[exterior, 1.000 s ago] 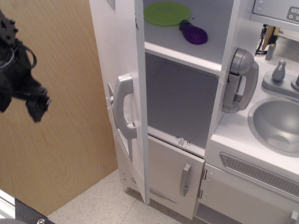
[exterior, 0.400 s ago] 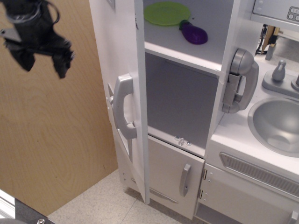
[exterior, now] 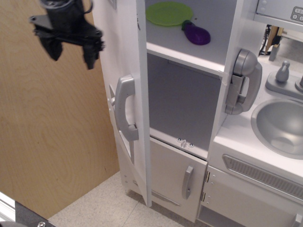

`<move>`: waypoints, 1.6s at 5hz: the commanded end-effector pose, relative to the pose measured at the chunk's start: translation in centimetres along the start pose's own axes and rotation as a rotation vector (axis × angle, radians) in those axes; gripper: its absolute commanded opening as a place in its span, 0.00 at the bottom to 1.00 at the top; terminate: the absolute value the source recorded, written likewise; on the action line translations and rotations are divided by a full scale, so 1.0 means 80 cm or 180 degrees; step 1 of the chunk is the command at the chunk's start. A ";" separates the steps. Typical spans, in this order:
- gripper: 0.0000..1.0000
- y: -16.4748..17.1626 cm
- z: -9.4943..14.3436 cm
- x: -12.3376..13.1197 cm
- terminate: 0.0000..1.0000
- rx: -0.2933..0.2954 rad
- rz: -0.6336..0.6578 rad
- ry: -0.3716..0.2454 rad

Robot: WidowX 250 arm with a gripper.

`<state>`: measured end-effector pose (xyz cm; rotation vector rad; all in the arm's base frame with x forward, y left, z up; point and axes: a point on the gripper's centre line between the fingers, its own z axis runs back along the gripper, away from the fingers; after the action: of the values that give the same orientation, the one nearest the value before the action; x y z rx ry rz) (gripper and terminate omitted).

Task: Close fridge

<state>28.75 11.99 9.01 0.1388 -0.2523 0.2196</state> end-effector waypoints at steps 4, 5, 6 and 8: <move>1.00 -0.038 0.015 0.084 0.00 -0.0057 0.0202 -0.0161; 1.00 -0.039 0.014 0.099 0.00 -0.0048 0.0278 -0.0200; 1.00 -0.040 0.014 0.107 0.00 -0.0052 0.0331 -0.0188; 1.00 -0.043 0.014 0.118 0.00 -0.0047 0.0405 -0.0195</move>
<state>37.54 10.19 10.33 0.1061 -0.2698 0.3477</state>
